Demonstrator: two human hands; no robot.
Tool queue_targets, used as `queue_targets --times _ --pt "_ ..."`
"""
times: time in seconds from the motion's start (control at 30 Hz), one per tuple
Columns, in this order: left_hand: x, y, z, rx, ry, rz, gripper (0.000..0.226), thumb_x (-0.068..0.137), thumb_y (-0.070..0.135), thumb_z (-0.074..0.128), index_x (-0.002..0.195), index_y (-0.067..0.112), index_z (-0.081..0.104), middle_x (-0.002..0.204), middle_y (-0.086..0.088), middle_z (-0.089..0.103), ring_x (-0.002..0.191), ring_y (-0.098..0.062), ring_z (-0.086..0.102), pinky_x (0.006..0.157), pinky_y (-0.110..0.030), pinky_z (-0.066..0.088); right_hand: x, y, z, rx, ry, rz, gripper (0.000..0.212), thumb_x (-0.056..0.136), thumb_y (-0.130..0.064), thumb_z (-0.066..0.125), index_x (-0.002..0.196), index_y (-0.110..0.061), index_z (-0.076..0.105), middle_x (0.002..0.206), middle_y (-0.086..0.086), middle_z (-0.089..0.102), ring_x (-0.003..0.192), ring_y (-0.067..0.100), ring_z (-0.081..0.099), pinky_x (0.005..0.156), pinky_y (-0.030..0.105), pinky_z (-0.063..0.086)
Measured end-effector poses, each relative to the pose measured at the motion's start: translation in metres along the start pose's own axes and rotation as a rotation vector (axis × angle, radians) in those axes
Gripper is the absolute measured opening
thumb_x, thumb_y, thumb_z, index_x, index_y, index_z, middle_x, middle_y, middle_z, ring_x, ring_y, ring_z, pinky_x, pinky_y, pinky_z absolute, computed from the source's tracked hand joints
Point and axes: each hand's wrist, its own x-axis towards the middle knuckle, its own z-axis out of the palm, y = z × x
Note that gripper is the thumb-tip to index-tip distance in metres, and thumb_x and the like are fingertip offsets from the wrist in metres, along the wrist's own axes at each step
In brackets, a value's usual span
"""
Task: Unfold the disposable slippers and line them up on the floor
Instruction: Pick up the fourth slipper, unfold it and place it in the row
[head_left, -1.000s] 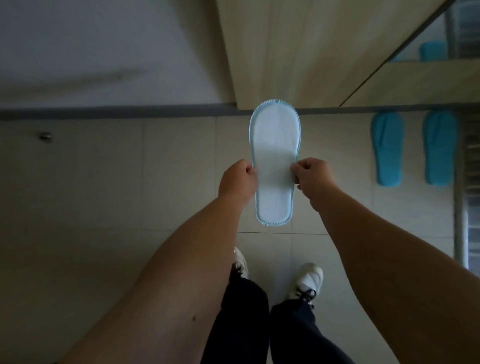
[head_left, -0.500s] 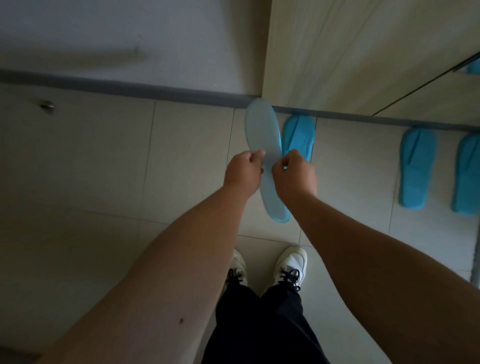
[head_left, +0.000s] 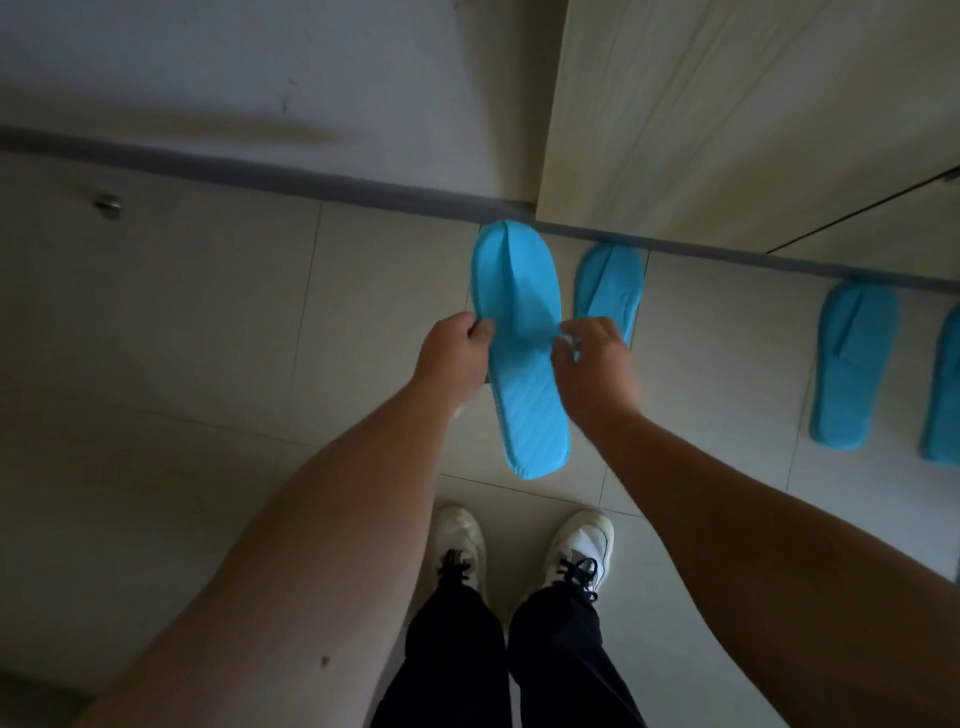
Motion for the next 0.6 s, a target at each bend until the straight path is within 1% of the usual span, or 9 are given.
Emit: queue_targets --times 0.07,0.1,0.17,0.2,0.3,0.43,0.47,0.53,0.6 --pt "0.004 -0.008 -0.005 -0.099 -0.029 -0.049 0.026 0.095 0.028 0.049 0.091 0.008 0.064 0.101 -0.021 0.068 0.092 -0.038 0.068 0.078 -0.053 0.058 0.016 0.014 0.002 0.058 -0.134 0.253 0.038 0.092 -0.029 0.056 0.125 -0.011 0.057 0.119 0.010 0.061 0.100 0.029 0.062 0.088 0.039 0.049" --pt "0.008 -0.012 -0.005 -0.128 -0.040 -0.065 0.023 0.095 0.028 0.049 0.087 0.014 0.066 0.099 -0.018 0.070 0.091 -0.036 0.069 0.077 -0.049 0.059 0.022 0.020 0.005 0.158 -0.225 0.365 0.040 0.091 -0.030 0.058 0.126 -0.011 0.056 0.115 0.010 0.063 0.094 0.026 0.063 0.084 0.039 0.051" --pt "0.018 -0.023 -0.004 -0.132 -0.074 -0.077 0.022 0.095 0.030 0.050 0.081 0.025 0.067 0.096 -0.012 0.072 0.089 -0.031 0.070 0.076 -0.045 0.060 0.028 0.027 0.016 0.340 -0.350 0.466 0.028 0.092 -0.024 0.058 0.114 -0.007 0.064 0.100 0.013 0.068 0.078 0.022 0.064 0.073 0.039 0.053" --pt "0.025 -0.029 -0.003 -0.124 -0.085 -0.081 0.022 0.095 0.031 0.050 0.080 0.027 0.067 0.095 -0.012 0.072 0.089 -0.030 0.070 0.076 -0.045 0.061 0.031 0.030 0.022 0.357 -0.357 0.467 0.022 0.092 -0.021 0.058 0.105 -0.006 0.066 0.091 0.014 0.068 0.073 0.022 0.062 0.071 0.040 0.054" --pt "0.052 -0.048 0.001 -0.102 -0.076 -0.074 0.022 0.093 0.034 0.052 0.079 0.029 0.069 0.092 -0.010 0.073 0.086 -0.028 0.071 0.075 -0.045 0.061 0.043 0.042 0.046 0.383 -0.297 0.479 0.013 0.089 -0.017 0.061 0.087 -0.006 0.068 0.073 0.014 0.063 0.063 0.025 0.057 0.069 0.042 0.055" --pt "0.096 -0.070 0.009 0.057 0.013 0.008 0.034 0.086 0.036 0.052 0.079 0.008 0.070 0.083 -0.021 0.071 0.074 -0.035 0.068 0.071 -0.050 0.057 0.071 0.062 0.084 0.352 -0.189 0.475 0.012 0.086 -0.020 0.065 0.079 -0.011 0.066 0.064 0.008 0.062 0.058 0.023 0.056 0.065 0.041 0.054" --pt "0.108 -0.075 0.012 0.092 0.035 0.029 0.033 0.087 0.034 0.052 0.077 0.007 0.069 0.078 -0.018 0.070 0.070 -0.035 0.066 0.066 -0.047 0.056 0.080 0.067 0.094 0.339 -0.161 0.470 0.012 0.086 -0.022 0.065 0.076 -0.013 0.066 0.065 0.008 0.064 0.060 0.023 0.058 0.065 0.042 0.055" --pt "0.136 -0.084 0.019 0.144 0.067 0.068 0.030 0.087 0.027 0.052 0.069 0.008 0.065 0.063 -0.009 0.064 0.055 -0.025 0.056 0.054 -0.037 0.046 0.098 0.075 0.115 0.326 -0.104 0.467 0.013 0.085 -0.024 0.065 0.075 -0.016 0.066 0.070 0.008 0.066 0.065 0.026 0.061 0.068 0.045 0.056" --pt "0.163 -0.092 0.023 0.200 0.093 0.099 0.027 0.088 0.024 0.051 0.069 0.010 0.064 0.061 -0.003 0.058 0.055 -0.017 0.051 0.054 -0.031 0.040 0.116 0.081 0.134 0.303 -0.062 0.458 0.013 0.083 -0.026 0.065 0.072 -0.019 0.065 0.071 0.008 0.067 0.068 0.029 0.063 0.069 0.048 0.057"
